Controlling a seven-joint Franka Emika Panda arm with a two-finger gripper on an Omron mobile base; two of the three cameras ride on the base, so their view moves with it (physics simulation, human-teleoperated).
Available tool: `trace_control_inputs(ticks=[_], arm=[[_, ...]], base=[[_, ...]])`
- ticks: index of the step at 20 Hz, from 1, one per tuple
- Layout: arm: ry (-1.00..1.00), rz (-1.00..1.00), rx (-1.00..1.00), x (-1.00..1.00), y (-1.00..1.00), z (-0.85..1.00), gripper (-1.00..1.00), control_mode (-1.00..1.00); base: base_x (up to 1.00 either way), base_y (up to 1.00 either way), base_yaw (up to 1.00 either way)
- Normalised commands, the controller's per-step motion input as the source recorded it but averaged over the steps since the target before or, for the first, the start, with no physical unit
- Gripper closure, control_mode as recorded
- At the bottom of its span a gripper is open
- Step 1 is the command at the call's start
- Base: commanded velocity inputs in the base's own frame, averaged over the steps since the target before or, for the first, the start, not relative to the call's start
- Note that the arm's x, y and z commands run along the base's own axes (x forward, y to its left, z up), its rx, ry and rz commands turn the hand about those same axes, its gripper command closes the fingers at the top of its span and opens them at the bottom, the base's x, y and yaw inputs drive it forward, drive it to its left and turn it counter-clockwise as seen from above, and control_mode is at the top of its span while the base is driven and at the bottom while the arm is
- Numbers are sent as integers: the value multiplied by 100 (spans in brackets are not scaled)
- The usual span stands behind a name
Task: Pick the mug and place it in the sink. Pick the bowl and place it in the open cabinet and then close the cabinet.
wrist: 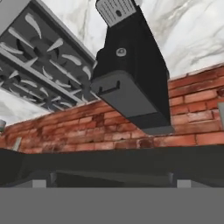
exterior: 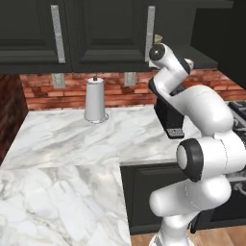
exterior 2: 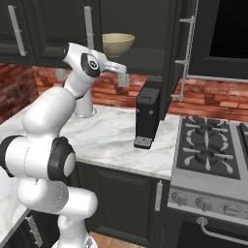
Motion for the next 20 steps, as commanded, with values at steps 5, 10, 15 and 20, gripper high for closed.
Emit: trace_control_inputs(ticks=[5, 10, 15, 20], arm=[[-20, 0, 0, 54, -6, -19, -100, -100], [-21, 1, 3, 54, -15, -3, -100, -100], [-8, 7, 1, -31, -19, 1, -100, -100], [-1, 8, 0, -96, -12, 17, -100, -100]], base=[[0, 0, 0], [0, 0, 0], [0, 0, 0], [0, 0, 0]])
